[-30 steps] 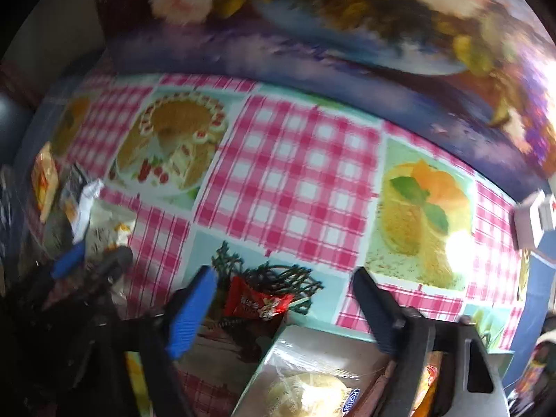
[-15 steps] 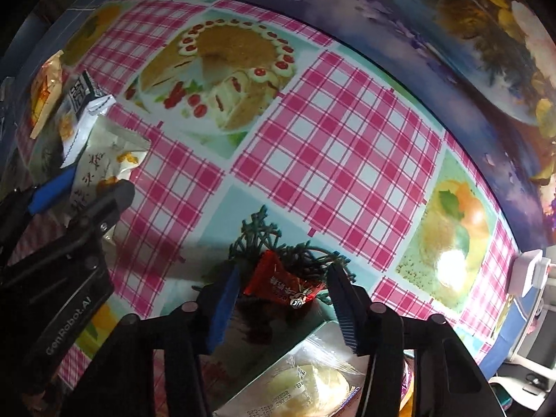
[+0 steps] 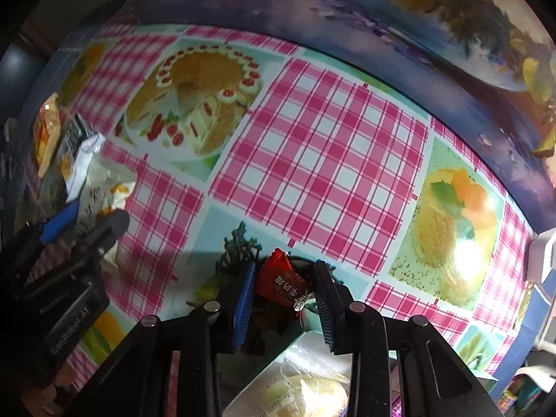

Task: Organize snacks
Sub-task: 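Grasp the small red candy with the right tool, then carry the red candy over the tray with the right tool while the left tool carries the white bag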

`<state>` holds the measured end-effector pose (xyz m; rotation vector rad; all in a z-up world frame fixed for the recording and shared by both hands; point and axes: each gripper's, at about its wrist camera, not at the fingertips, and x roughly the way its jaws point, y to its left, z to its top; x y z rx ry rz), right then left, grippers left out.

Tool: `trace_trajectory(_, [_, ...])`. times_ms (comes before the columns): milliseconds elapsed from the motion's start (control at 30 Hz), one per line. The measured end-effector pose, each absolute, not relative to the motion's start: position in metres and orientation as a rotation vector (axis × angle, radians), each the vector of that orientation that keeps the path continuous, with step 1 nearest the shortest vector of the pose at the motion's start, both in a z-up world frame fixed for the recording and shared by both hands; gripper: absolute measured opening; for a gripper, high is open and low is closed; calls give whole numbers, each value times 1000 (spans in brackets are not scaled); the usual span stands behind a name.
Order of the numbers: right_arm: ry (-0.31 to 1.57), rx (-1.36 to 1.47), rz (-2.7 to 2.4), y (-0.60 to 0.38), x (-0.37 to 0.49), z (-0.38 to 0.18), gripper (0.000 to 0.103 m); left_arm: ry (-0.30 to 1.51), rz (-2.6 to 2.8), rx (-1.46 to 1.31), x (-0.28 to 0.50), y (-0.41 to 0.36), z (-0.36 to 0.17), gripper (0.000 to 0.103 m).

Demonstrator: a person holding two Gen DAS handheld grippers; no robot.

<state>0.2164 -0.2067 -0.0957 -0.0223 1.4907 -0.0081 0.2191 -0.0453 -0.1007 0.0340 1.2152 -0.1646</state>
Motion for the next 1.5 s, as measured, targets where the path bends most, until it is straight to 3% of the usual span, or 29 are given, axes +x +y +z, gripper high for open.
trace_trajectory(467, [1311,254,-6,-245,202,-52,32,1204,-158,39,208,-44,-88,54])
trace_trajectory(967, [1069,390,-201,-246,74,15,32,1117,-219,72,134,-68,-17,54])
trace_trajectory(1500, [850,553,-418,-253,-44,20,32,1020,-378,80,52,-100,25,54])
